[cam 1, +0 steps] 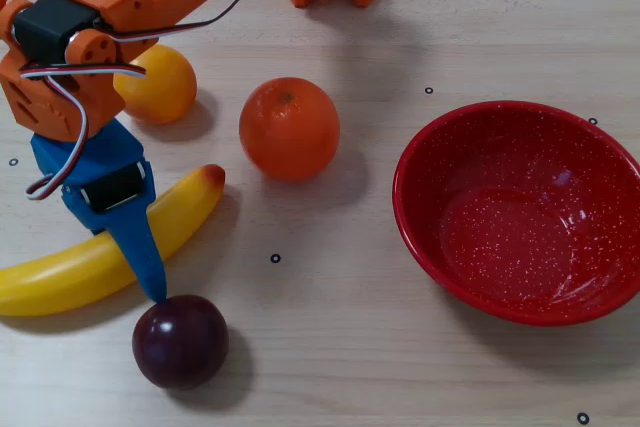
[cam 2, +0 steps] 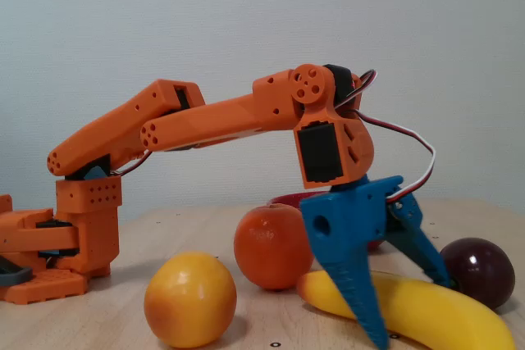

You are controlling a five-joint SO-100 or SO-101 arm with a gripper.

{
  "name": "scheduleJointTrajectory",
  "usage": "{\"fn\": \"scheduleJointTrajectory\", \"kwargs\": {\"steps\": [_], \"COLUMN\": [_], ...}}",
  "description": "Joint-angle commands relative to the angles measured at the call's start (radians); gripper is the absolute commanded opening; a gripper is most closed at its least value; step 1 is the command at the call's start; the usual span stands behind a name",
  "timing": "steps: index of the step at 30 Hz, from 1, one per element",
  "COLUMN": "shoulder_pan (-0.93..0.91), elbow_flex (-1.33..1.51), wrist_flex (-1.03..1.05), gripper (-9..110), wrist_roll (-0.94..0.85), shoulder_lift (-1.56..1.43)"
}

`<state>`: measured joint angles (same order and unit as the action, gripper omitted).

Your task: Put banana in the red bowl.

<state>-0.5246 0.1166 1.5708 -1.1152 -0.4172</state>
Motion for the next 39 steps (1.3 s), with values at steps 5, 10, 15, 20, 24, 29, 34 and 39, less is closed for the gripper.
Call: {"fn": "scheduleJointTrajectory", "kwargs": {"steps": [5,10,15,20,24,29,34,39], "shoulder_pan": [0.018,0.011,0.002,-0.005,-0.006,-0.005,-0.005,-0.006], "elbow_flex": [-0.083,-0.061,-0.043,-0.017,-0.008,0.002,0.003,-0.015], "wrist_flex": [-0.029,-0.035,-0.040,-0.067,-0.087,-0.098,-0.060,-0.012], "gripper": [42,40,38,38,38,37,34,31], "wrist_roll": [-0.041,-0.046,-0.060,-0.066,-0.075,-0.080,-0.078,-0.081], "shoulder_lift": [-0.052,-0.054,-0.057,-0.057,-0.048,-0.034,-0.035,-0.035]}}
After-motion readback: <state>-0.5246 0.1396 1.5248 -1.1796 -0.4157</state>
